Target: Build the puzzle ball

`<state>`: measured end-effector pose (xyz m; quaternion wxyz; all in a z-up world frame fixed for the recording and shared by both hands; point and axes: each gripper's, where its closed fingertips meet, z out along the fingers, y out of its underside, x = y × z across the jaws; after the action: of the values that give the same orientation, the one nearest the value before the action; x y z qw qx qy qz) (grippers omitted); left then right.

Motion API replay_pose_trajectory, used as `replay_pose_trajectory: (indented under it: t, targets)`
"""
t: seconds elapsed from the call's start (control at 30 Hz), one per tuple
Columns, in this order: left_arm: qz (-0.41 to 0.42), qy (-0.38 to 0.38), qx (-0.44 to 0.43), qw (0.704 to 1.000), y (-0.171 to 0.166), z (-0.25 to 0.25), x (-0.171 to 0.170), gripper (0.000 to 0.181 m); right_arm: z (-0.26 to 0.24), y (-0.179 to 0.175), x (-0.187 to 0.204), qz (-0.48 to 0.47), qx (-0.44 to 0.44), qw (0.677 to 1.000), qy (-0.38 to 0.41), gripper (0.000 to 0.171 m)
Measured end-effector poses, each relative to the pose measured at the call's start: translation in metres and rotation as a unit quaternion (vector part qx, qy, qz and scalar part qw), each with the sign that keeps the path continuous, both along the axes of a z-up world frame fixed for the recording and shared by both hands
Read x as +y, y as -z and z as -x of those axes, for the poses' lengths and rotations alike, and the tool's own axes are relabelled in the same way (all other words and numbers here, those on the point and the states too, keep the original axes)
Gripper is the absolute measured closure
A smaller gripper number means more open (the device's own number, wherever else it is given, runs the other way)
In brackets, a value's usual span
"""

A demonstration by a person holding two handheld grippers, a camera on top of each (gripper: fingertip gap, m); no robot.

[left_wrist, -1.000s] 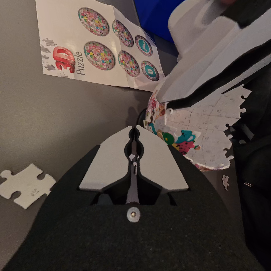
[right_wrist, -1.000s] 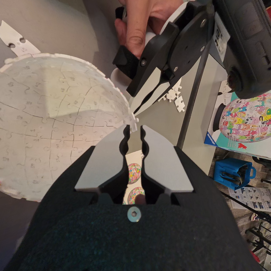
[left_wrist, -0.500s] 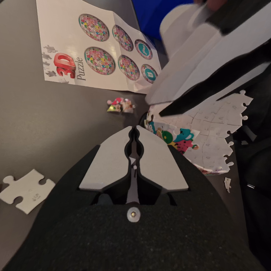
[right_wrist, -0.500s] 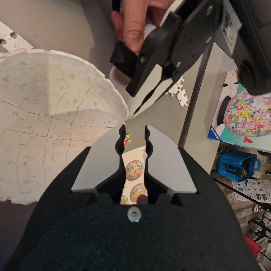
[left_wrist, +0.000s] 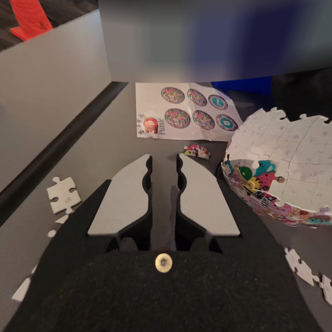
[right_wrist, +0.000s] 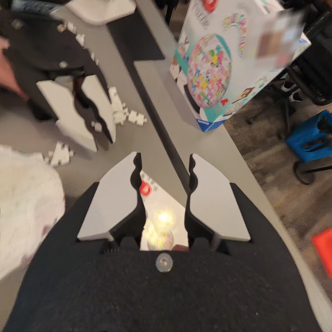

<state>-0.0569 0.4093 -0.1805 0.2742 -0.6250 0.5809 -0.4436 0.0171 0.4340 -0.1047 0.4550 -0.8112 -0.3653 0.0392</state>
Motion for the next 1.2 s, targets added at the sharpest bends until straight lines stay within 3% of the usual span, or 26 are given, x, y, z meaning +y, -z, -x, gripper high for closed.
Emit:
replay_pose_trajectory:
  t: [0.17,0.27,0.4,0.6,0.8,1.0,1.2]
  targets:
    - [-0.026,-0.063,-0.099,0.993,-0.029,0.012,0.016,0.156,-0.004,0.023,0.014,0.017,0.094,0.995,0.032,0.121]
    - [-0.047,-0.072,-0.1,0.991,-0.029,0.012,0.017,0.143,-0.005,0.042,0.007,0.045,0.127,0.991,0.019,0.127]
    - [-0.103,-0.082,-0.077,0.988,-0.022,0.009,0.014,0.141,-0.002,0.054,-0.007,0.064,0.155,0.986,-0.015,0.132]
    - [-0.139,-0.051,-0.036,0.988,-0.009,0.001,0.003,0.141,0.017,0.074,-0.028,0.097,0.136,0.981,-0.096,0.128]
    - [-0.085,-0.019,-0.045,0.995,-0.011,-0.003,0.002,0.142,0.038,0.092,-0.047,0.128,0.102,0.973,-0.161,0.125]
    - [-0.06,-0.019,-0.077,0.995,-0.021,0.004,0.002,0.144,0.045,0.112,-0.056,0.144,0.054,0.97,-0.19,0.123]
    - [-0.089,0.019,-0.044,0.995,-0.009,0.005,-0.011,0.146,0.053,0.119,-0.068,0.165,0.027,0.96,-0.226,0.129]
